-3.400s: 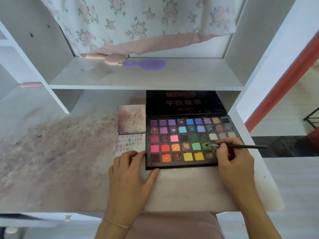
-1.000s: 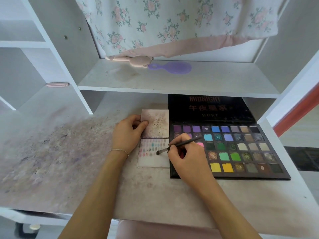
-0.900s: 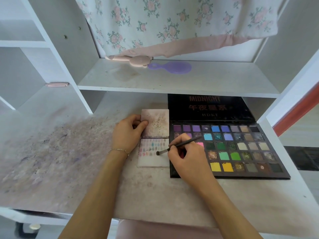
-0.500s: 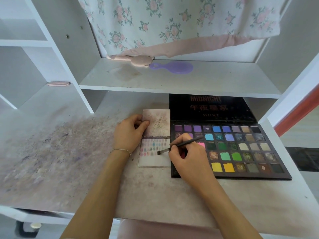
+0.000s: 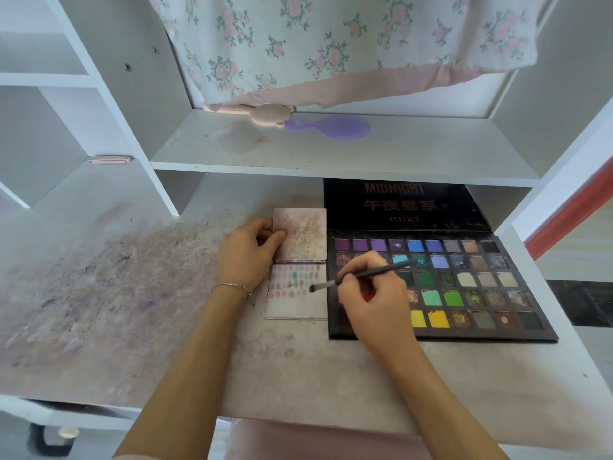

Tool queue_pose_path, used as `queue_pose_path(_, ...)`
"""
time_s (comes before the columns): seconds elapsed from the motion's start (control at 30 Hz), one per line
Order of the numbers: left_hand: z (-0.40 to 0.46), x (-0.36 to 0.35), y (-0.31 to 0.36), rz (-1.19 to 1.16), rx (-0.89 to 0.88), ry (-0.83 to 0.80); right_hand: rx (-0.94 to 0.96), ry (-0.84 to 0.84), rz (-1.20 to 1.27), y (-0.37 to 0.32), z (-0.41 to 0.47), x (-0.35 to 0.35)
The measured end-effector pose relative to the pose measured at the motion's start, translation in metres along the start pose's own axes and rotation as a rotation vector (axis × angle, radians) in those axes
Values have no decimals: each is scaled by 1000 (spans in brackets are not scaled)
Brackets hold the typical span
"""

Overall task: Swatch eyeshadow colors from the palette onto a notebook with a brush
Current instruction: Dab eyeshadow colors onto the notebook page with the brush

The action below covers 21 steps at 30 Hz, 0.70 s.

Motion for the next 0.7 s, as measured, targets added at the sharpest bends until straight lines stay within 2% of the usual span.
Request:
queue_pose_path(0.1, 1, 0, 0, 0, 1, -8, 62, 154, 158, -3, -1, 12)
queue_pose_path(0.27, 1, -1, 1, 34, 12, -14, 69, 239, 196, -2, -2, 17)
queue_pose_path(0.5, -3, -5, 5, 37, 86, 28, 44, 238, 159, 0, -19, 39)
queue_pose_path(0.7, -5, -5, 6, 60, 42, 44, 5, 323, -8, 13, -36, 97)
Point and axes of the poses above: each hand's wrist, its own z-axis towards the middle knuckle, its own x-axis out of the back of the hand, y = z × x, the point moved 5 cm from there along z, towards the middle knuckle, and after that the axes turned 3 degrees about -x, right-handed, at the moved point
